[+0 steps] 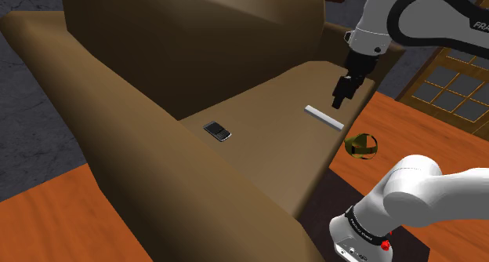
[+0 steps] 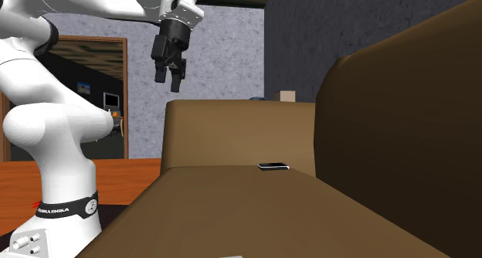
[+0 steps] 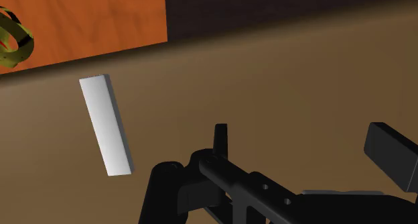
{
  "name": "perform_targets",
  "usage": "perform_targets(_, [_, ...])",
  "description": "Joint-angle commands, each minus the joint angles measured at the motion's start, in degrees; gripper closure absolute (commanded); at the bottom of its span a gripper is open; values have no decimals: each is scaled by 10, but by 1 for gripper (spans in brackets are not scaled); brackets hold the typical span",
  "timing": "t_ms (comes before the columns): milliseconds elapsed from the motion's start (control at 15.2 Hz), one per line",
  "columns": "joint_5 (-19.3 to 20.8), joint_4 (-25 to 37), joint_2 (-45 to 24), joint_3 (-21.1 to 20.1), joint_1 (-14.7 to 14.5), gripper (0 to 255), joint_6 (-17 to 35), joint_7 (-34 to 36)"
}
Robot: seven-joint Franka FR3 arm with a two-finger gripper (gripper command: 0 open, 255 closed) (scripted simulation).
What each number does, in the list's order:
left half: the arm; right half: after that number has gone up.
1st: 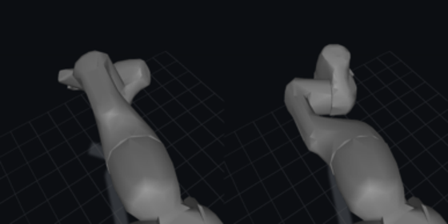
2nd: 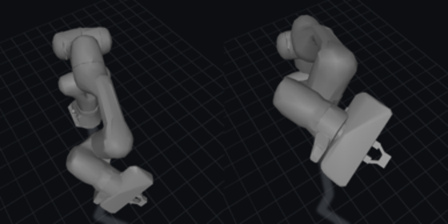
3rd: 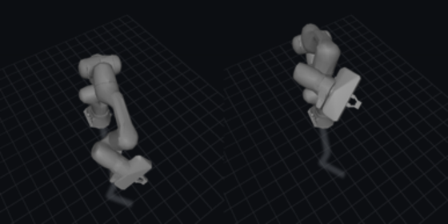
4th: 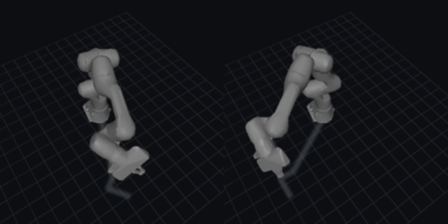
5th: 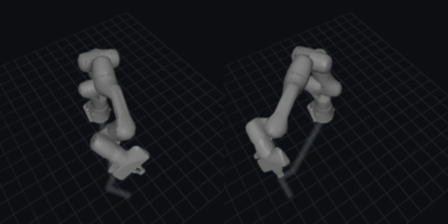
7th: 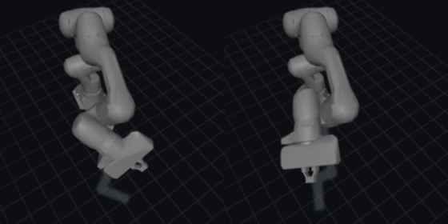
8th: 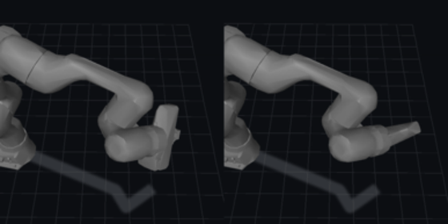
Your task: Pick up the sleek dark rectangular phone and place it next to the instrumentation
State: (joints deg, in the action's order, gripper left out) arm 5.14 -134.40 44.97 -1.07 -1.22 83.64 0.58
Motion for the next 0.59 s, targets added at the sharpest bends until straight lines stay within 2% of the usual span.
perform_targets(0, [0,0,0,0,0,0,0,0])
perform_targets(528, [-30,-1,-124,-21,-25,0,135,10])
